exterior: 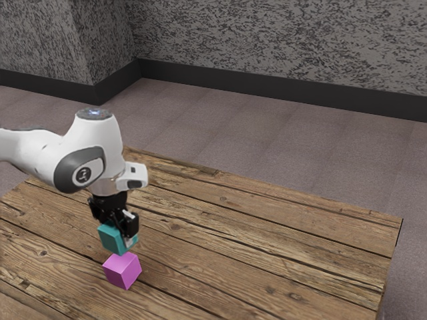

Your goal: Pick up the blue block with one arm, and put the blue block on the pink block with one arm

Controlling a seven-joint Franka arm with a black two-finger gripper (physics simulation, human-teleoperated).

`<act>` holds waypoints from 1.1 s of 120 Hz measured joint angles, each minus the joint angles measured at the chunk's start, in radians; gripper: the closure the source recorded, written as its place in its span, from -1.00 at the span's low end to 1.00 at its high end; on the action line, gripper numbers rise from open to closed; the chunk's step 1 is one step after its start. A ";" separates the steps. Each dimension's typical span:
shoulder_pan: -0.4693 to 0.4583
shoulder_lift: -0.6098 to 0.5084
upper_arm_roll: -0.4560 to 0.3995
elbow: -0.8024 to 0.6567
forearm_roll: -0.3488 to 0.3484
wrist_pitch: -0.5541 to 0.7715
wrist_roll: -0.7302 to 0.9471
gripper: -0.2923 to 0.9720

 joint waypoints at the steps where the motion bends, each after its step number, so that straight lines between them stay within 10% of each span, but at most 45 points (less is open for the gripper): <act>1: 0.000 -0.001 0.000 -0.001 0.000 0.001 -0.001 -0.10; 132: 0.000 -0.008 -0.026 -0.072 0.023 0.035 -0.133 -0.09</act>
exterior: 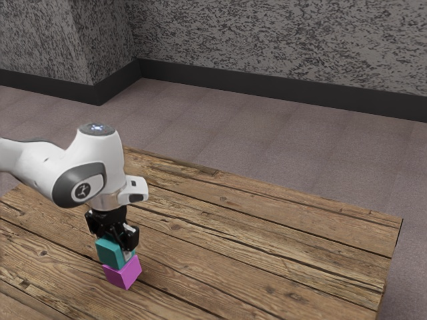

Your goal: Pick up the blue block with one arm, and put the blue block on the pink block with one arm

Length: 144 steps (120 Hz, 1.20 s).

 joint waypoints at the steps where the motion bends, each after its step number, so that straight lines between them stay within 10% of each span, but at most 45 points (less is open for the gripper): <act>1: 0.000 0.001 0.000 0.000 0.000 0.001 0.000 -0.09; 83: 0.000 0.016 0.000 -0.008 0.011 0.028 -0.024 -0.10; 144: 0.001 -0.115 0.048 0.186 0.025 -0.130 -0.017 -0.49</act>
